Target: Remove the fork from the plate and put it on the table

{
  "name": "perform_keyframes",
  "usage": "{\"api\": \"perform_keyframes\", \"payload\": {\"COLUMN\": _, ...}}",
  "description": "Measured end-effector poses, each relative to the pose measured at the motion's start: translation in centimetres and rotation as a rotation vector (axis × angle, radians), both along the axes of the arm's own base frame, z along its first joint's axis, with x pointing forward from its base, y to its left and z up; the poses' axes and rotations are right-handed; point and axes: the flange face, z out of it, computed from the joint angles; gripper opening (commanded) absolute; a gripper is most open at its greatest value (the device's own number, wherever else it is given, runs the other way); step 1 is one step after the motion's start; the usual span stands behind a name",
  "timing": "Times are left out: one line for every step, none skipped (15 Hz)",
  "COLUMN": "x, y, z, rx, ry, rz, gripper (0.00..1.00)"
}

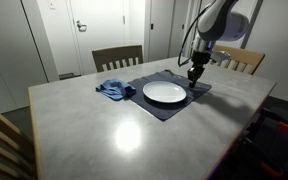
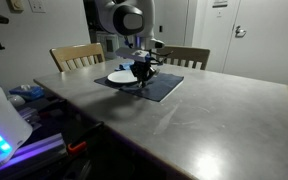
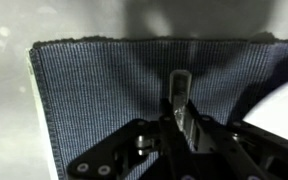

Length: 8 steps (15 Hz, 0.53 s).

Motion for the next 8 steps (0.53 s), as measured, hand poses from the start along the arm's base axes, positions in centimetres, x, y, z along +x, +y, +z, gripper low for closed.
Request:
{"api": "perform_keyframes", "payload": {"x": 0.4, "y": 0.2, "z": -0.5, "rx": -0.002, "ry": 0.018, "rz": 0.003, "gripper": 0.04}}
{"api": "perform_keyframes", "payload": {"x": 0.9, "y": 0.3, "z": -1.0, "rx": -0.004, "ry": 0.037, "rz": 0.004, "gripper": 0.04}}
{"api": "perform_keyframes", "payload": {"x": 1.2, "y": 0.3, "z": -1.4, "rx": -0.005, "ry": 0.056, "rz": 0.0, "gripper": 0.04}}
{"api": "perform_keyframes", "payload": {"x": 1.6, "y": 0.3, "z": -1.5, "rx": -0.007, "ry": 0.073, "rz": -0.011, "gripper": 0.04}}
{"api": "perform_keyframes", "payload": {"x": 1.8, "y": 0.2, "z": -1.5, "rx": -0.007, "ry": 0.093, "rz": -0.025, "gripper": 0.04}}
{"api": "perform_keyframes", "payload": {"x": 2.0, "y": 0.2, "z": -1.6, "rx": -0.006, "ry": 0.106, "rz": -0.04, "gripper": 0.04}}
{"api": "perform_keyframes", "payload": {"x": 2.2, "y": 0.1, "z": -1.6, "rx": -0.005, "ry": 0.118, "rz": -0.053, "gripper": 0.04}}
{"api": "perform_keyframes", "payload": {"x": 2.4, "y": 0.1, "z": -1.6, "rx": -0.003, "ry": 0.127, "rz": -0.063, "gripper": 0.07}}
